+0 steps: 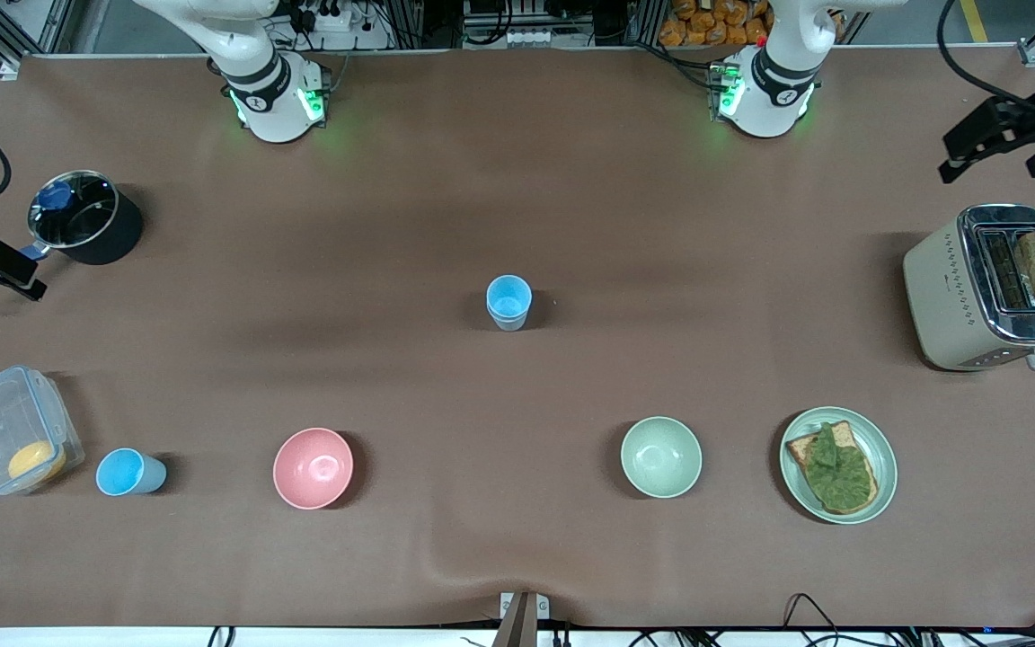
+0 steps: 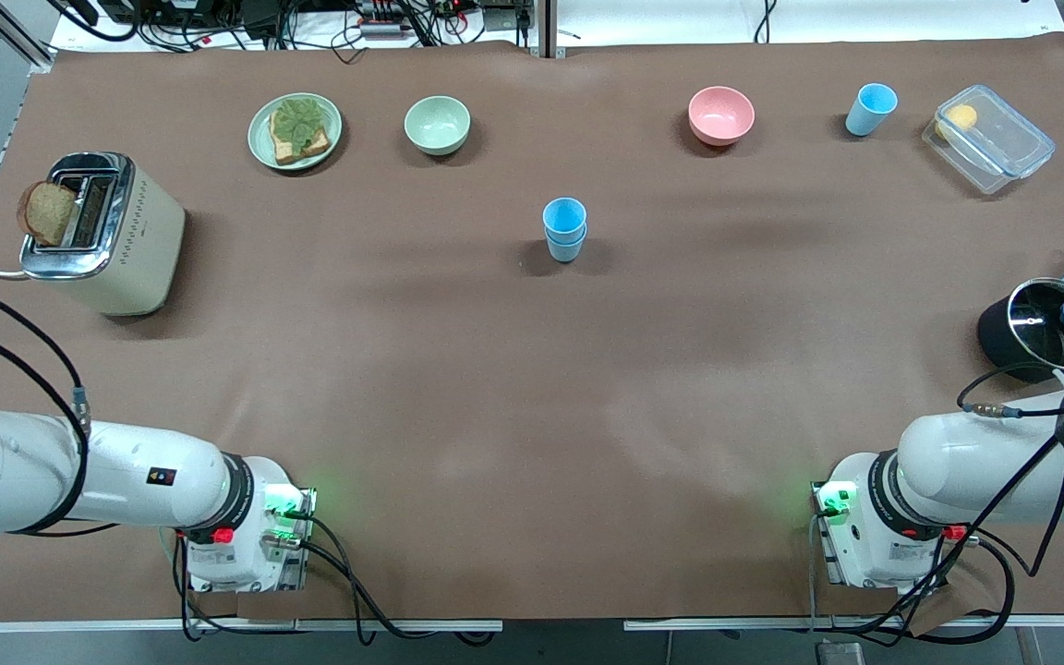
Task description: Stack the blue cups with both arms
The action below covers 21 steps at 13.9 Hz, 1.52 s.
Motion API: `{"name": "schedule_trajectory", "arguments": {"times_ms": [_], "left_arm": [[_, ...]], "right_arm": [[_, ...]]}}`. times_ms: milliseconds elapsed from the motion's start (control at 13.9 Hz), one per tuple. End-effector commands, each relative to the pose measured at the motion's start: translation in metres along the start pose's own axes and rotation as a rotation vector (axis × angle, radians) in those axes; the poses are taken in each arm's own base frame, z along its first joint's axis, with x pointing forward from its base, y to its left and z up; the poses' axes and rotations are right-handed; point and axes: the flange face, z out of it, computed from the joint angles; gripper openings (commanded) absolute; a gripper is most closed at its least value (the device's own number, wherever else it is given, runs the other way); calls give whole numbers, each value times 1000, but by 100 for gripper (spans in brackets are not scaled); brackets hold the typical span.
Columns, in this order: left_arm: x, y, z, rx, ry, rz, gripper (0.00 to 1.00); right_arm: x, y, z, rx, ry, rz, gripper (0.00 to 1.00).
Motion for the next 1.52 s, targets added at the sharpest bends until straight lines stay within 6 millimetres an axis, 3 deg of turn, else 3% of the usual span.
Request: {"name": "schedule_trajectory", "arguments": {"times_ms": [0, 361, 650, 939, 1444], "left_arm": [[17, 14, 13, -13, 1, 3, 100], [16, 32, 16, -5, -5, 0, 100], [16, 30, 19, -1, -16, -31, 100], [13, 41, 17, -3, -11, -11, 100], [12, 44, 17, -1, -17, -8, 100]], "right_arm": [[-1, 1, -6, 2, 10, -2, 100], [-5, 1, -12, 5, 2, 0, 100], [-6, 1, -14, 10, -1, -13, 100], [-20, -9, -23, 12, -96, -40, 100], [-20, -22, -28, 14, -79, -63, 100]]}}
